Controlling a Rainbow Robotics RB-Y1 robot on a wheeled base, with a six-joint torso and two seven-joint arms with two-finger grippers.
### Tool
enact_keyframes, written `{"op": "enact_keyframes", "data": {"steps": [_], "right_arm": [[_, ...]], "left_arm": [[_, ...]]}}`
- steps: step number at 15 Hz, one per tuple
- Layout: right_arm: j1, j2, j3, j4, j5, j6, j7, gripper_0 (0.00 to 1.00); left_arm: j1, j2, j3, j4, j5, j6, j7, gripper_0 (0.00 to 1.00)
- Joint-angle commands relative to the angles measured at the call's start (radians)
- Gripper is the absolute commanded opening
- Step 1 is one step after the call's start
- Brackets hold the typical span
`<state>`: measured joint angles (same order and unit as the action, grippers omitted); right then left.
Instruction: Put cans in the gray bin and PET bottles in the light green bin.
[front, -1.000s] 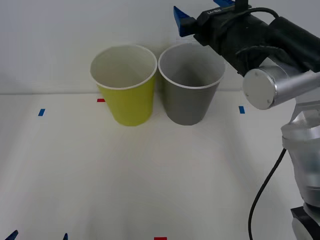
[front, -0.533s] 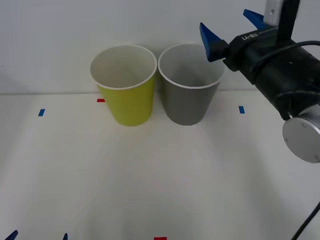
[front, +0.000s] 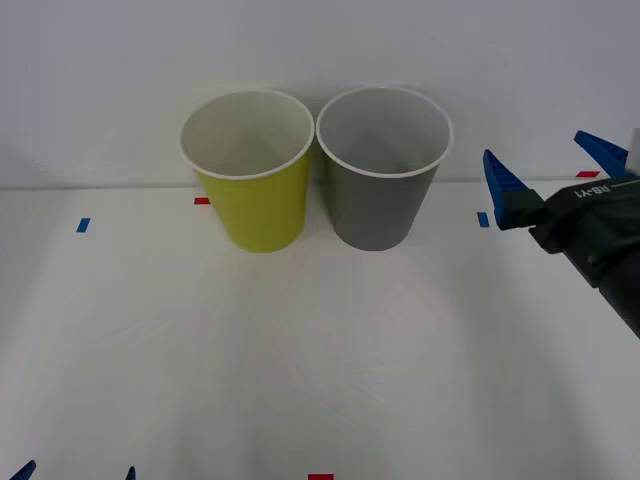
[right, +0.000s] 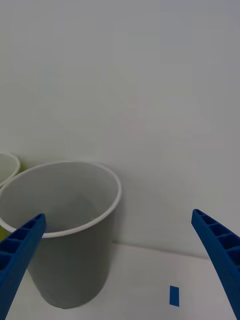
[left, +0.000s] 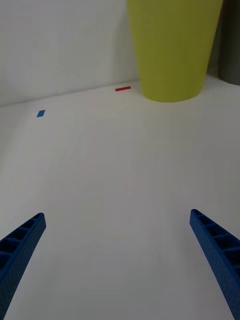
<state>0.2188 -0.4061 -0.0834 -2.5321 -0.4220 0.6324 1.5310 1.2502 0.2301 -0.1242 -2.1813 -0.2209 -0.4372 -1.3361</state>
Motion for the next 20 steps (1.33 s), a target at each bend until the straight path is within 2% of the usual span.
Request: {"op": "enact_keyframes", "data": {"steps": [1, 5, 9, 12, 14, 16, 20], "right_arm": [[0.162, 0.038, -0.036, -0.028, -0.012, -0.04, -0.005, 1.0], [0.291, 0.066, -0.042, -0.03, 0.019, -0.099, 0.0, 1.0], [0.295, 0.081, -0.042, 0.007, 0.031, -0.111, 0.003, 1.0], [0.278, 0.062, 0.037, 0.171, 0.129, -0.347, -0.002, 1.0], [0.312, 0.067, 0.062, 0.233, 0.14, -0.453, 0.005, 1.0], [0.396, 0.085, 0.074, 0.3, 0.147, -0.599, 0.014, 1.0], [0.597, 0.087, 0.102, 0.312, 0.155, -0.772, 0.034, 1.0]], "left_arm": [[0.0, 0.0, 0.0, 0.0, 0.0, 0.0, 0.0, 1.0], [0.0, 0.0, 0.0, 0.0, 0.0, 0.0, 0.0, 1.0], [0.0, 0.0, 0.0, 0.0, 0.0, 0.0, 0.0, 1.0], [0.0, 0.0, 0.0, 0.0, 0.0, 0.0, 0.0, 1.0], [0.0, 0.0, 0.0, 0.0, 0.0, 0.0, 0.0, 1.0], [0.0, 0.0, 0.0, 0.0, 0.0, 0.0, 0.0, 1.0], [0.0, 0.0, 0.0, 0.0, 0.0, 0.0, 0.0, 1.0]]}}
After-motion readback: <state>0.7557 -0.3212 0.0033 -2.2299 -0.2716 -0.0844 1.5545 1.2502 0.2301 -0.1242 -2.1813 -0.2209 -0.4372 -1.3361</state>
